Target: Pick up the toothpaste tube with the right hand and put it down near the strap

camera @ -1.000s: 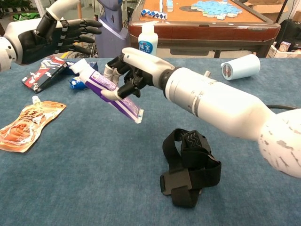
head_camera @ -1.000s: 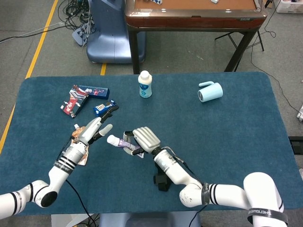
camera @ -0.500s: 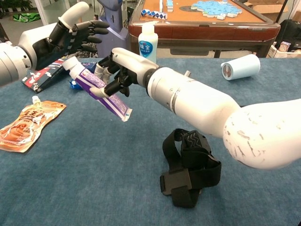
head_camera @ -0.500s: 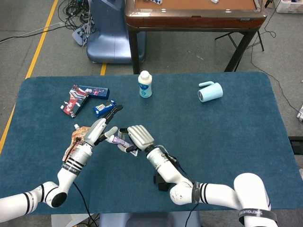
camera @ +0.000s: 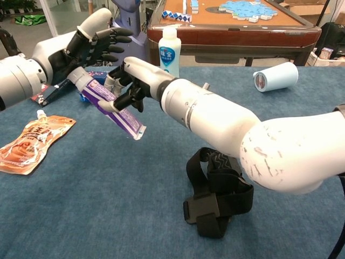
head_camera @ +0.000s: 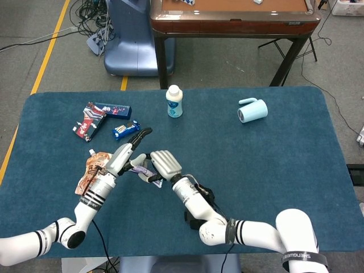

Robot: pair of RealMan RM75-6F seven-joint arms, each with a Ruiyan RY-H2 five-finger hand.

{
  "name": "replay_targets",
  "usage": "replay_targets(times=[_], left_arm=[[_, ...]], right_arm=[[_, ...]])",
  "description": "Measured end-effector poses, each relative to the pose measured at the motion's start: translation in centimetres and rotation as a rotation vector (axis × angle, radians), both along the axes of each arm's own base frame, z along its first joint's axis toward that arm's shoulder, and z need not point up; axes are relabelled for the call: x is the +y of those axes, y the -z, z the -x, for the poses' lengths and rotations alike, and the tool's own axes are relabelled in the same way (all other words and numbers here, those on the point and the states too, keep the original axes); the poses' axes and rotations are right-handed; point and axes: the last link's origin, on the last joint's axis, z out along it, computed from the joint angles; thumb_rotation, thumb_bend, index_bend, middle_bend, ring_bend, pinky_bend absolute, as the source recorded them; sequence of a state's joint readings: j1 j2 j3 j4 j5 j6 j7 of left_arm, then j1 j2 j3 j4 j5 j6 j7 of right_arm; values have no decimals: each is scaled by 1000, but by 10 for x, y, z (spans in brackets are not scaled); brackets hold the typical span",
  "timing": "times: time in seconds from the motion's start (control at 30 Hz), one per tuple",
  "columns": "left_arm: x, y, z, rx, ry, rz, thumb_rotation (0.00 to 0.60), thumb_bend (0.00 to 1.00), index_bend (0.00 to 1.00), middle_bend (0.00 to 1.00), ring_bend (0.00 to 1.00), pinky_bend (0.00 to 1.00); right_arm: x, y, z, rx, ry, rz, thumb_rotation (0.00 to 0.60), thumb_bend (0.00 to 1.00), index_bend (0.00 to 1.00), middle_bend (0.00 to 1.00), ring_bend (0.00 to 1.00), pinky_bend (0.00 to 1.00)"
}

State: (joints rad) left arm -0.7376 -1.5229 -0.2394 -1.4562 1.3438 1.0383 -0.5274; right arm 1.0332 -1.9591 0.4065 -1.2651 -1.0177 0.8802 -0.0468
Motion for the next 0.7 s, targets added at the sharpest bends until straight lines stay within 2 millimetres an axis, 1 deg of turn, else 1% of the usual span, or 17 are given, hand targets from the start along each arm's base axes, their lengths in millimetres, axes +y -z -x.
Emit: replay_targets(times=[0.2,0.7], left_arm=[[0,1,0,-15,3,-13,0,13,0,0,0,13],[0,4,-3,-69,-14,18,0,1,0,0,0,0]], right_arm=[[0,0,-2,-12,12,-6,600,783,948,826,760,651],[-3,1,-3,-27,35,-14,600,783,948,826,760,651]])
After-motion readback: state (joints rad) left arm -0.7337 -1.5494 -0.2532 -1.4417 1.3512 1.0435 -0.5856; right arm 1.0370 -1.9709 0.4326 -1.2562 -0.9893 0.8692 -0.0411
